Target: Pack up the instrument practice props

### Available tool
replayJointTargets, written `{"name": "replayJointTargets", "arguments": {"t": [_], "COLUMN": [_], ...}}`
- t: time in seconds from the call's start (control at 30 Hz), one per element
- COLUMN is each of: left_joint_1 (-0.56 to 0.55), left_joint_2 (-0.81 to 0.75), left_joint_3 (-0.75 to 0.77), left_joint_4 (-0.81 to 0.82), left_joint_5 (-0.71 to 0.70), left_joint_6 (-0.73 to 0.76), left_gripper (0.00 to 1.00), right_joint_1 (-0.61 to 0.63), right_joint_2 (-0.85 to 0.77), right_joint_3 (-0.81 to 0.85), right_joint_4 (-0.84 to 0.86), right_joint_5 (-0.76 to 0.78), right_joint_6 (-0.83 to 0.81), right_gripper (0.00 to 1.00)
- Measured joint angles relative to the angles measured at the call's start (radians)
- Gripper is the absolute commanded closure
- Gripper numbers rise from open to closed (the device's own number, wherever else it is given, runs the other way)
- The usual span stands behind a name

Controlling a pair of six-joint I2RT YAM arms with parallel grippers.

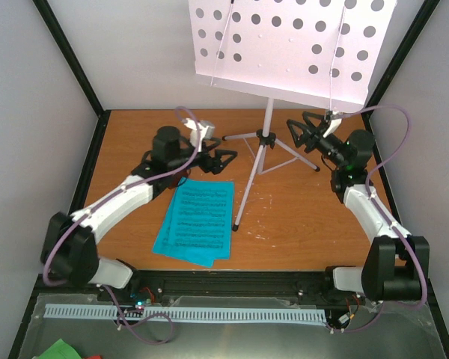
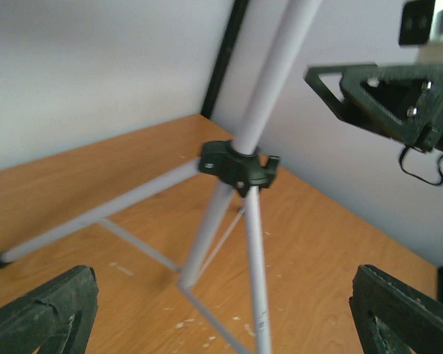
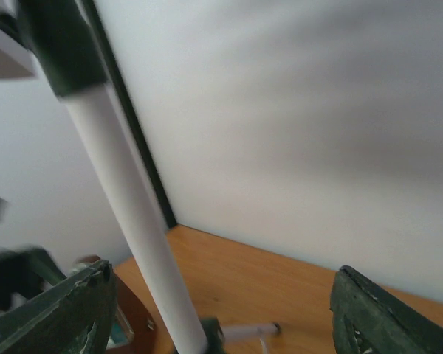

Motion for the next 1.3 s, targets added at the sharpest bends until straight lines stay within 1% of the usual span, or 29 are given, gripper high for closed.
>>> {"name": "replayJointTargets", "arguments": {"t": [0.17,0.23,0.37,0.47,0.63,0.93,1.1,1.23,1.3], "left_joint_1": [-0.068,-0.085,-0.093,-0.093,-0.093,-0.093,-0.094,-0.095,-0.095], "left_joint_2": [0.200,0.258,0.328,0.362,0.408,0.485,0.490,0.491,0.491], "left_joint_3": [0.104,0.134,0.171,0.190,0.219,0.289,0.300,0.307,0.308], "left_joint_4": [0.000,-0.003,-0.012,-0.020,-0.031,-0.056,-0.063,-0.064,-0.066], "left_joint_5": [0.042,0.061,0.095,0.116,0.153,0.190,0.214,0.225,0.226], "left_joint_6": [-0.027,-0.032,-0.038,-0.040,-0.037,-0.017,-0.013,-0.006,-0.004], "left_gripper": [0.11,0.12,0.16,0.21,0.39,0.62,0.77,0.93,1.00], "right_joint_1": [0.011,0.021,0.050,0.067,0.080,0.089,0.095,0.096,0.096], "right_joint_2": [0.121,0.159,0.231,0.268,0.323,0.369,0.369,0.370,0.370], "right_joint_3": [0.159,0.211,0.319,0.376,0.465,0.578,0.619,0.637,0.639], "right_joint_4": [0.119,0.133,0.132,0.129,0.100,0.044,-0.038,-0.080,-0.091], "right_joint_5": [-0.138,-0.174,-0.242,-0.287,-0.358,-0.438,-0.460,-0.467,-0.466], "right_joint_6": [0.111,0.130,0.148,0.151,0.159,0.159,0.110,0.035,0.025], "right_gripper": [0.23,0.24,0.27,0.34,0.45,0.59,0.74,0.90,0.96]}}
